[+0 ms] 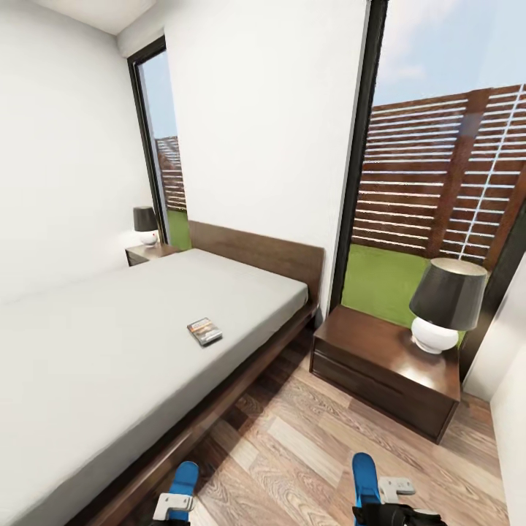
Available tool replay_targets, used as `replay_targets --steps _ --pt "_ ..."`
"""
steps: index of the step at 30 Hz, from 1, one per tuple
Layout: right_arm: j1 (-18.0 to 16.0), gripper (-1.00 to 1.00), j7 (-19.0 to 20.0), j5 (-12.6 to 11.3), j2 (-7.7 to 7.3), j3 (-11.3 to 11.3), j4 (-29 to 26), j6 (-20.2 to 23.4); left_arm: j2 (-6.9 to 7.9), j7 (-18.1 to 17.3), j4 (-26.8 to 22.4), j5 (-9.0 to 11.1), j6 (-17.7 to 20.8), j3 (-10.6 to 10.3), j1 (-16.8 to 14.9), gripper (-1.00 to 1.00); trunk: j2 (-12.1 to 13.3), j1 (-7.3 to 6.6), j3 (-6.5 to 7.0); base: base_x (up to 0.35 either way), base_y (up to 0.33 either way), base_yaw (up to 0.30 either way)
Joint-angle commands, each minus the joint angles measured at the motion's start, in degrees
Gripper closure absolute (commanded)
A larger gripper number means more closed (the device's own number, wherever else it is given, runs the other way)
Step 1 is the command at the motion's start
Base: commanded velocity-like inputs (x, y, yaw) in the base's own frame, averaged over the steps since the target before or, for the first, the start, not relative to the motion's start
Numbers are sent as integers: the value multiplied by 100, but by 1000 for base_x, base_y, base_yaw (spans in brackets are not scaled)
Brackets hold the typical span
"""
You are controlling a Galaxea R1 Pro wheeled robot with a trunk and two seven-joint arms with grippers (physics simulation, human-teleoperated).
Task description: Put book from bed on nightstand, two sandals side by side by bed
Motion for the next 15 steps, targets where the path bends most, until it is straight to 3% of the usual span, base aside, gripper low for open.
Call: replay_targets --steps 1,15 --pt "-2 100 32 10 2 -13 -5 29 2 36 -1 42 -11 -52 -1 100 38 -23 12 0 0 0" --pt "-2 100 32 22 -81 -7 189 20 -13 42 2 137 -115 -45 273 100 600 -331 264 0 0 0"
